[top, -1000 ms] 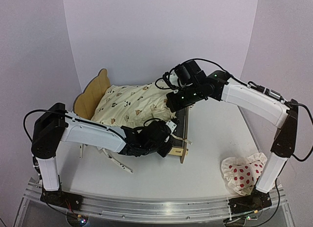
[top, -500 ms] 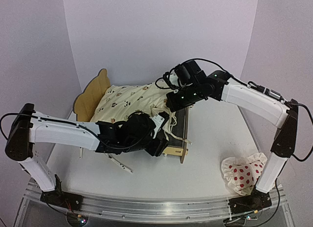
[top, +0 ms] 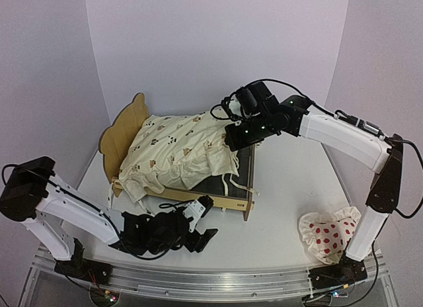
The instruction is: Set up the pet bed
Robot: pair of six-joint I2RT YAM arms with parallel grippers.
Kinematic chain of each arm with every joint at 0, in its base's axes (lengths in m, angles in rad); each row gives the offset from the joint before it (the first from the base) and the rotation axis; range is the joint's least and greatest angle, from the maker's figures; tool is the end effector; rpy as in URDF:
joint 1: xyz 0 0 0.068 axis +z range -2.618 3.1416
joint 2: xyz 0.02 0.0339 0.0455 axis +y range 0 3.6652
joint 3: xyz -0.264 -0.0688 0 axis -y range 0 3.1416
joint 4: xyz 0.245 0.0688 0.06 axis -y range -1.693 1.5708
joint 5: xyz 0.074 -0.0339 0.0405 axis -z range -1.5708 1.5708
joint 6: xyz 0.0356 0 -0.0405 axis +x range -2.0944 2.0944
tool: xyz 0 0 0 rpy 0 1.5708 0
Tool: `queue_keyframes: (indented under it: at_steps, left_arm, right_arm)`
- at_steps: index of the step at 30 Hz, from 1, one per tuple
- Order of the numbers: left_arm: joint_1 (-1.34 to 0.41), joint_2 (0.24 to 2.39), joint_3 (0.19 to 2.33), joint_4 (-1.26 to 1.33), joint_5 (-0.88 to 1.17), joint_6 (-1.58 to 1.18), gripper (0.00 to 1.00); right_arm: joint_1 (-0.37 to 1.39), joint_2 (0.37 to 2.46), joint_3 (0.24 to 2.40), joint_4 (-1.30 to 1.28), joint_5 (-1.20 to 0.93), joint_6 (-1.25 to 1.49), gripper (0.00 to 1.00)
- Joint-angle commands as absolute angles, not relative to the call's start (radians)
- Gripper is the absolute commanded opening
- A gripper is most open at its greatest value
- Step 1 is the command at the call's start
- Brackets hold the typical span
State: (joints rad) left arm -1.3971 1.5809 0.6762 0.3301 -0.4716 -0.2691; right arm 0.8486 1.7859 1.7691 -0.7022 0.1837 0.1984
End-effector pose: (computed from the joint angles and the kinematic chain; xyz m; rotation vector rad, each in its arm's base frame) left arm 0.0695 -0.3025 0.1645 0.8901 1.9201 -0.5054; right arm 0.2722 0.2991 0.3555 -0.6425 2.2065 0.3376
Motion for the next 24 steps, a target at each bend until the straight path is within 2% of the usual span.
queue_keyframes:
  at_steps: [1, 9, 14, 24]
  left_arm:
    - [-1.438, 1.756, 0.642, 0.825, -0.709, -0.156, 0.78]
    - [-1.440, 2.039, 0.789, 0.998, -0.804, -0.076, 0.78]
    - [-1.433, 2.128, 0.835, 1.113, -0.834, -0.023, 0.75]
    - [-1.382, 2.240, 0.896, 1.188, -0.876, -0.031, 0.66]
  right_arm:
    - [0.852, 1.789, 1.800, -0.653, 0.182, 0.229, 0.00]
    - [0.852, 1.761, 1.767, -0.652, 0.175, 0.223, 0.00]
    - [0.852, 1.743, 1.740, -0.649, 0.162, 0.221, 0.00]
    - [0.852, 1.687, 1.667, -0.625, 0.149, 0.221, 0.00]
